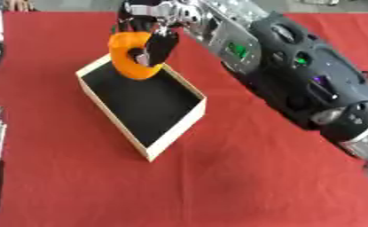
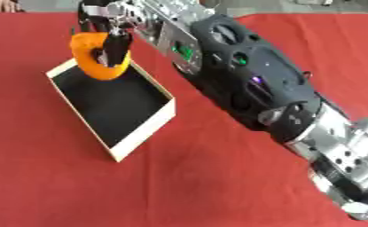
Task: Pick up objects on the table and place them in the box.
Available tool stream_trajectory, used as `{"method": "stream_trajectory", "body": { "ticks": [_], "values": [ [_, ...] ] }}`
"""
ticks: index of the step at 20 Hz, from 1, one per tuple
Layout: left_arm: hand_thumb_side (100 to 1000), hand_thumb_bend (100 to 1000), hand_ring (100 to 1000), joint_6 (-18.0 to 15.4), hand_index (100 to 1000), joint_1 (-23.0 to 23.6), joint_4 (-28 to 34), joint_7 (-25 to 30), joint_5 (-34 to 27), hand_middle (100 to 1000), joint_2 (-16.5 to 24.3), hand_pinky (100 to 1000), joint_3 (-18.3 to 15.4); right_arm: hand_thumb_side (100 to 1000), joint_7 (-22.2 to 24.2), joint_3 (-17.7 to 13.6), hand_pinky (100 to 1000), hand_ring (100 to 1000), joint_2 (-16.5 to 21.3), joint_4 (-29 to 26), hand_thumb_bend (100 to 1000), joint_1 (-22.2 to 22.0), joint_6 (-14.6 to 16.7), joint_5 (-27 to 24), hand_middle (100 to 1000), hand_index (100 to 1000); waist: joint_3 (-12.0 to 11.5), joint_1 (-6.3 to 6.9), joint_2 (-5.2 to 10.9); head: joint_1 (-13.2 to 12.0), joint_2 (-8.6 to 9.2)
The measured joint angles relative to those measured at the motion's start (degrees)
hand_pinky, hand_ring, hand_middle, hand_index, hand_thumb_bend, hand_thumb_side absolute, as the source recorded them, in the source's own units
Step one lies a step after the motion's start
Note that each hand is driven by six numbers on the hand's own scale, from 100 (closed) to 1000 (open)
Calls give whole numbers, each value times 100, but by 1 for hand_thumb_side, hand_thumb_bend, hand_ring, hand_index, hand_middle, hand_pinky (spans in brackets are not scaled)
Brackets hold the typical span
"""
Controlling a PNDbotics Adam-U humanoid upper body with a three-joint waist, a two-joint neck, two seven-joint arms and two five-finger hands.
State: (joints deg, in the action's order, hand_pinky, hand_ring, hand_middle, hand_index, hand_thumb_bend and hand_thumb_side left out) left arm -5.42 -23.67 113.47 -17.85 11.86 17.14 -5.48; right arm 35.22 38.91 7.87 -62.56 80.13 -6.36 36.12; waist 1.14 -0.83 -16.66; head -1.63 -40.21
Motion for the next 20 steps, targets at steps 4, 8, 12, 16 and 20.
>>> {"method": "stream_trajectory", "body": {
  "ticks": [4, 8, 12, 16, 20],
  "values": [
    [551, 370, 687, -4, 835, 0, 0, 7, -3, 681, -1, 520, 0, 100, 223, 176, 751, 709, 1, -45, 100, -1, 216, -44, 562, 741, 18, 1, -2, 6, 0],
    [548, 365, 685, 0, 835, 0, 0, 18, -3, 680, -1, 520, 0, 236, 448, 281, 770, 787, 6, -75, 100, -6, 421, 168, 724, 816, 22, 1, -8, 7, 0],
    [549, 363, 684, 2, 835, 0, 0, 22, -6, 679, -2, 520, 0, 345, 716, 280, 805, 868, 10, -28, 120, -61, 701, 663, 814, 874, 32, 1, -11, 9, 0],
    [549, 362, 684, 7, 835, 0, 0, 29, -20, 678, -24, 520, 0, 411, 992, 259, 832, 916, 10, 146, 212, -102, 1021, 1095, 858, 896, 41, 7, -12, 10, 0],
    [548, 360, 683, 11, 835, 1, 0, 34, -23, 678, -45, 520, 0, 569, 1235, 239, 850, 941, 8, 213, 345, -102, 1322, 1454, 887, 927, 49, 25, -12, 25, 0]
  ]
}}
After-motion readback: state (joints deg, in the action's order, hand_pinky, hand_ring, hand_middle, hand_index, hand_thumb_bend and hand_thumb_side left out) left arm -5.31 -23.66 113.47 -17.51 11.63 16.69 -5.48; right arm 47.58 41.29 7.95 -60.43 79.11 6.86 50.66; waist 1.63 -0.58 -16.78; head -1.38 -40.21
